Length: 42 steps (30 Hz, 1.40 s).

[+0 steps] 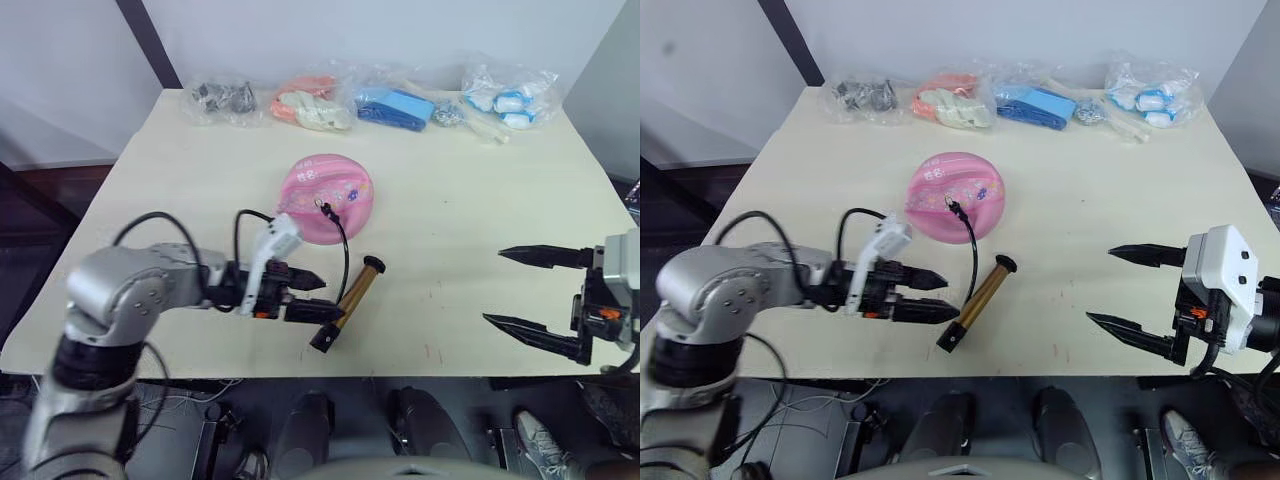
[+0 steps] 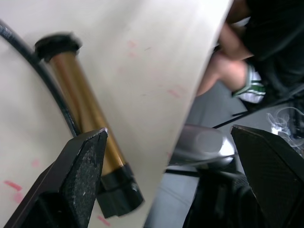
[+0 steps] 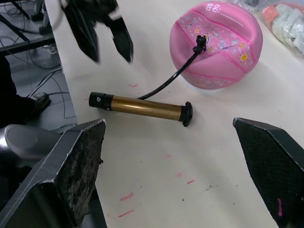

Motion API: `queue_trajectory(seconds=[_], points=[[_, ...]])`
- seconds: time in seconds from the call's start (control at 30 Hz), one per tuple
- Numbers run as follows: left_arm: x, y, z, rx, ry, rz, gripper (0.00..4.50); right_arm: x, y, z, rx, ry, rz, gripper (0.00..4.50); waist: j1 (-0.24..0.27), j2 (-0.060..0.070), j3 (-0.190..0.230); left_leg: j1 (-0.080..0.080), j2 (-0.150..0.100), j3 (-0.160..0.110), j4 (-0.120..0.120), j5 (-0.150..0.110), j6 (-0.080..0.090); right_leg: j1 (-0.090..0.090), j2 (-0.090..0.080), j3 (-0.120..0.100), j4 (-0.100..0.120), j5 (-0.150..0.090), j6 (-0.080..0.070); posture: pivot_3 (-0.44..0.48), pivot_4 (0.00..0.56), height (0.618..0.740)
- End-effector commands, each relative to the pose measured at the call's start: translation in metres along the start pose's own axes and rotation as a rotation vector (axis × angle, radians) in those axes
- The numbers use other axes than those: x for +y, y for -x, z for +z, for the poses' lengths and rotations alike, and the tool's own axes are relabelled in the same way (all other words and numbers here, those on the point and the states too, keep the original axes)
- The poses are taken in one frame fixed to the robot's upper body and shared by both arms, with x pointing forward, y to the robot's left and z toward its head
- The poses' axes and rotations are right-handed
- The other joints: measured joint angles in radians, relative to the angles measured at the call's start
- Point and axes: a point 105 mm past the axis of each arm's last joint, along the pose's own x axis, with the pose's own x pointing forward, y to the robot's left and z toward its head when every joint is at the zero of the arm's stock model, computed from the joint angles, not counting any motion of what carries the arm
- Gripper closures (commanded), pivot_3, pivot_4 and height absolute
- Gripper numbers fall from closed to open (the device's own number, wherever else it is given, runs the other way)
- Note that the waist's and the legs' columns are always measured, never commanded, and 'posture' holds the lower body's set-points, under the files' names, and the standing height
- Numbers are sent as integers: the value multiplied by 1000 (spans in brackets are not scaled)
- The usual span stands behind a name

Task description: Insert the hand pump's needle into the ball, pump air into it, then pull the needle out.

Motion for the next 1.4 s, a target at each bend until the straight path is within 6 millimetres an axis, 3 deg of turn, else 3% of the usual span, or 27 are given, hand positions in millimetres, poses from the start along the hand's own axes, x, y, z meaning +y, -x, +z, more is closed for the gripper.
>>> queue_trajectory(seconds=[0.03, 0.73, 1.4], points=[[0, -8, 9, -11, -18, 53, 119, 1, 2, 10, -13, 49, -8, 0, 3, 0, 0, 0, 0, 0, 0, 0, 0, 0, 0, 0, 0, 0, 0, 0, 150, 740], [22, -58, 39, 26, -49, 248, 119, 4, 0, 8, -14, 64, -60, 0, 19, 0, 0, 0, -3, 0, 1, 0, 0, 1, -2, 1, 1, 1, -1, 0, 150, 740], [37, -79, 28, 158, -104, 344, 119, 7, 1, 5, 6, 49, -52, 0, 17, -1, 0, 0, -3, 1, 2, 0, 0, 1, -2, 2, 1, 2, 0, 0, 150, 740]])
